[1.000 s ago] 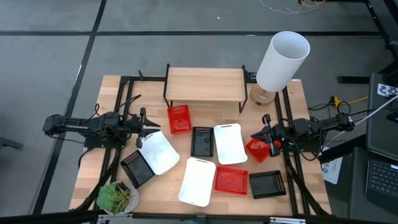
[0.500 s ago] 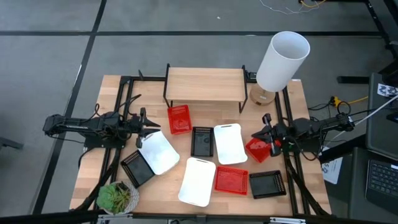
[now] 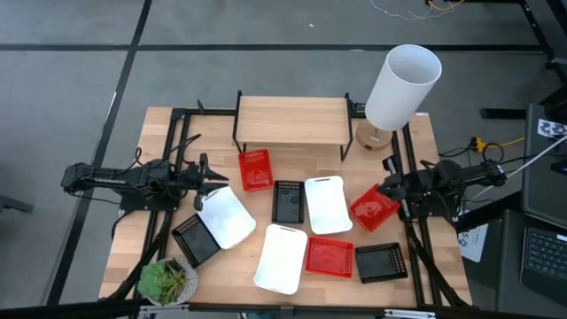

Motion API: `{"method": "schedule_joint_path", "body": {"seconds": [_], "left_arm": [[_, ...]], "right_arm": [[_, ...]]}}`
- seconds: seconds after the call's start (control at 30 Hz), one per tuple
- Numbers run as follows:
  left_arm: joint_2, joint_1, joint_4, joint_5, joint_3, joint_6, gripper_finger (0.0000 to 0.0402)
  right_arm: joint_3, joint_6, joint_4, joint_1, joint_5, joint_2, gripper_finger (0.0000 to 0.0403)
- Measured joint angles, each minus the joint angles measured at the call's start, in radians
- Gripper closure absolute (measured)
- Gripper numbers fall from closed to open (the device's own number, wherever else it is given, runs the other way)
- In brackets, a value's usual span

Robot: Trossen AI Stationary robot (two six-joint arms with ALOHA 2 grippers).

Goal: Stack baskets on shelf by color
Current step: Put the top right white bin on the shelf

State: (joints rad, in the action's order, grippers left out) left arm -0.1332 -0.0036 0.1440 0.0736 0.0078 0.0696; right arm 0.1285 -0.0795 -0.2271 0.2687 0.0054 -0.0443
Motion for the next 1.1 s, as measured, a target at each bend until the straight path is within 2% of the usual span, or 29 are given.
{"method": "schedule_joint_path", "body": {"seconds": [0.23, 0.43, 0.6, 0.67, 0.77, 0.97, 1.1], "left_arm": [[0.000, 0.000, 0.000, 0.023, 0.000, 0.002, 0.0327], [0.000, 0.000, 0.000, 0.023, 0.000, 0.006, 0.0327], [0.000, 0.000, 0.000, 0.023, 0.000, 0.006, 0.0327], [0.000, 0.000, 0.000, 0.023, 0.000, 0.006, 0.0327], [0.000, 0.000, 0.000, 0.023, 0.000, 0.006, 0.0327], [0.000, 0.000, -0.001, 0.023, 0.000, 0.006, 0.0327], [0.000, 0.000, -0.001, 0.023, 0.000, 0.006, 0.0327]], "right_arm": [[0.222, 0.266, 0.407, 0.000, 0.049, -0.218, 0.0392], [0.401, 0.488, 0.713, 0.000, 0.036, -0.491, 0.0392], [0.512, 0.566, 0.897, 0.001, 0.004, -0.730, 0.0392], [0.548, 0.551, 0.916, 0.004, -0.055, -0.817, 0.0392], [0.610, 0.420, 0.888, 0.025, -0.131, -0.920, 0.0392], [0.716, 0.076, 0.895, 0.055, -0.138, -1.052, 0.0392], [0.764, 0.057, 0.895, 0.064, -0.139, -1.111, 0.0392]]}}
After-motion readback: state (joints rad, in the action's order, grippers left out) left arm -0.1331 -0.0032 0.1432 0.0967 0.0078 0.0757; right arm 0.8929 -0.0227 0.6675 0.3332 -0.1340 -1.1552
